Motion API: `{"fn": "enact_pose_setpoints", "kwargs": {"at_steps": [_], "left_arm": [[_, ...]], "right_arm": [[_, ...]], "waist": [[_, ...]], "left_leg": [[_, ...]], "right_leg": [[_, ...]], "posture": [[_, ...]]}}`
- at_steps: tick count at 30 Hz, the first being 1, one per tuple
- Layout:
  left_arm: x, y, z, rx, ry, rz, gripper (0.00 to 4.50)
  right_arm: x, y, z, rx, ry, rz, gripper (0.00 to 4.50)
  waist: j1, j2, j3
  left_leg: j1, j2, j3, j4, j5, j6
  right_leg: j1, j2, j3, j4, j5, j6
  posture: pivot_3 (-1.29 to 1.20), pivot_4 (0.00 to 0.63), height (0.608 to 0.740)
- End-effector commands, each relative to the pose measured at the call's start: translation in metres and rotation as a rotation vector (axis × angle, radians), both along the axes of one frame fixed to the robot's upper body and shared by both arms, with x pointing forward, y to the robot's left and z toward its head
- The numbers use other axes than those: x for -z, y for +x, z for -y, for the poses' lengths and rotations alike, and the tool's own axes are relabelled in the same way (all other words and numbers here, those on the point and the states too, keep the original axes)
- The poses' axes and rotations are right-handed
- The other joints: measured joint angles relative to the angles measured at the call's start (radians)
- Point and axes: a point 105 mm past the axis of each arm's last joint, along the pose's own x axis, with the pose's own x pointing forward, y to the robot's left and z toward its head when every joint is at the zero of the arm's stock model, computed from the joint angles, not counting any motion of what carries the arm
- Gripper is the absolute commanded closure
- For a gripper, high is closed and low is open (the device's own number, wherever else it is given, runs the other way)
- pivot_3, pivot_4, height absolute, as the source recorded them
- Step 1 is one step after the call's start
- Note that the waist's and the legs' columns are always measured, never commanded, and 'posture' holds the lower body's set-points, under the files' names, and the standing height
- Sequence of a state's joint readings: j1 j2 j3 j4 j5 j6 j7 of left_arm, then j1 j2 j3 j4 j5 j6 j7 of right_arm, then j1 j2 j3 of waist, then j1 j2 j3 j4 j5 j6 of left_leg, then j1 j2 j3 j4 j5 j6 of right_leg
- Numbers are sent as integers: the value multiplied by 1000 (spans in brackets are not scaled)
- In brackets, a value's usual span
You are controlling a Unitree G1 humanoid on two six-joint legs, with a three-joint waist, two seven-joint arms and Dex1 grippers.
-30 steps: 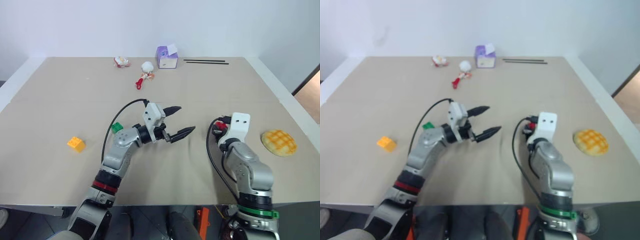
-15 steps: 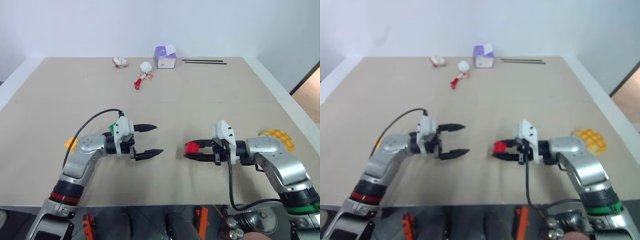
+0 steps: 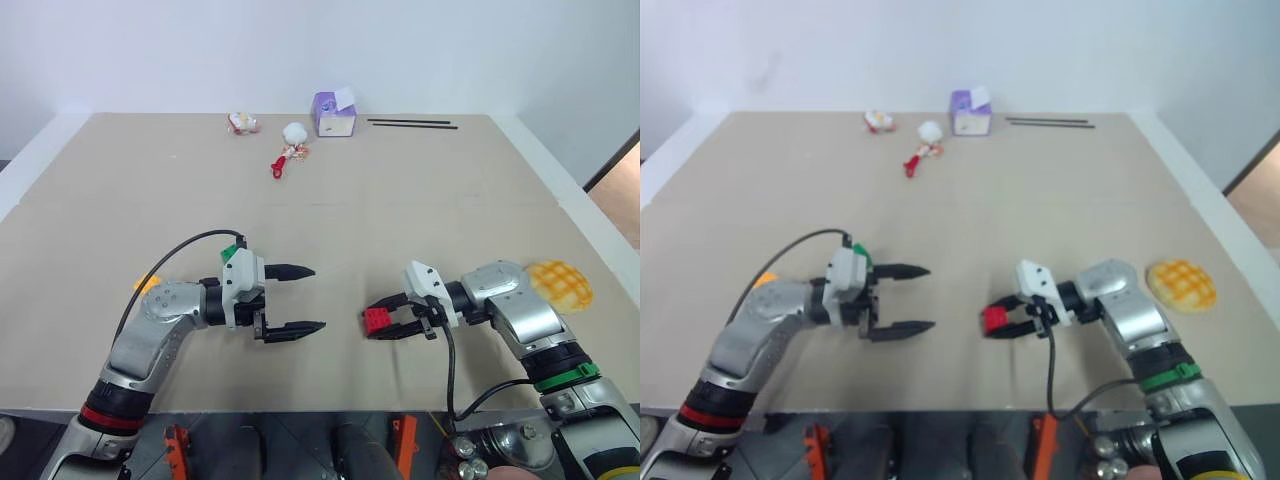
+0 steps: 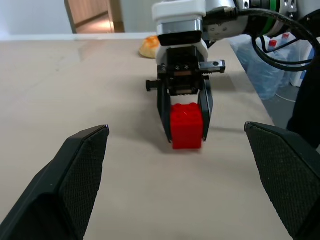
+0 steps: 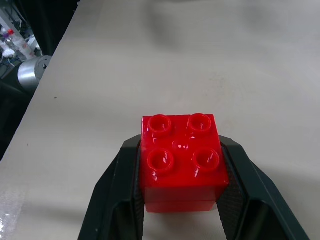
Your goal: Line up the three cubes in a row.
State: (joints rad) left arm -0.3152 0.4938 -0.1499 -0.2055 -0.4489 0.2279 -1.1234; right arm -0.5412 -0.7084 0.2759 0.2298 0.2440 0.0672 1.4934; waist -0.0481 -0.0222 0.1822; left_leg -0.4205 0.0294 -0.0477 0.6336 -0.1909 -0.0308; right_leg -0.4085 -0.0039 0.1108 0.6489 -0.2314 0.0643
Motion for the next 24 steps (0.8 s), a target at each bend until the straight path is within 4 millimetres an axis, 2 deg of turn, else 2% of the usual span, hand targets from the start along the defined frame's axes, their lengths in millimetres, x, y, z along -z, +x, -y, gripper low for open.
{"fn": "enact_pose_setpoints", "kwargs": {"at_steps": [1, 10, 12, 17, 19, 23, 24], "left_arm": [[-8, -7, 1, 30, -2, 30, 0], [-8, -5, 0, 34, 12, 36, 0], [-9, -4, 0, 27, 10, 37, 0], [-10, 0, -3, -6, -5, 33, 0], [-11, 2, -4, -32, -17, 32, 0], [-15, 5, -9, -101, -56, 29, 0], [-18, 8, -14, -145, -75, 28, 0]], "right_arm": [[-1, 3, 0, -11, -21, 28, 3230], [2, 2, 1, -4, -40, 11, 3230], [-1, 2, 0, -1, -18, 1, 2215], [-10, -1, -3, -11, 15, -16, 519], [-19, -3, -6, -20, 48, -20, 220], [-43, -6, -13, -30, 123, -19, 220], [-56, -6, -17, -27, 175, -14, 220]], "waist": [[0, 0, 0], [0, 0, 0], [0, 0, 0], [0, 0, 0], [0, 0, 0], [0, 0, 0], [0, 0, 0]], "left_leg": [[0, 0, 0, 0, 0, 0], [2, 0, 0, 0, 1, -1], [2, 0, 0, 0, 1, -1], [1, 0, 1, 0, 1, -1], [1, 0, 1, 0, 1, -1], [1, 0, 0, 0, 1, -1], [1, 0, 0, 0, 1, -1]], "right_leg": [[0, 0, 0, 0, 0, 0], [1, 0, 0, 0, 1, 0], [1, 0, 0, 0, 1, 0], [1, 0, 0, 0, 1, -1], [1, 0, 0, 1, 1, -1], [0, 0, 0, 1, 1, 0], [0, 0, 0, 1, 1, 0]], "posture": [[0, 150, 740], [0, 150, 740], [0, 150, 740], [0, 150, 740], [0, 150, 740], [0, 150, 740], [0, 150, 740]]}}
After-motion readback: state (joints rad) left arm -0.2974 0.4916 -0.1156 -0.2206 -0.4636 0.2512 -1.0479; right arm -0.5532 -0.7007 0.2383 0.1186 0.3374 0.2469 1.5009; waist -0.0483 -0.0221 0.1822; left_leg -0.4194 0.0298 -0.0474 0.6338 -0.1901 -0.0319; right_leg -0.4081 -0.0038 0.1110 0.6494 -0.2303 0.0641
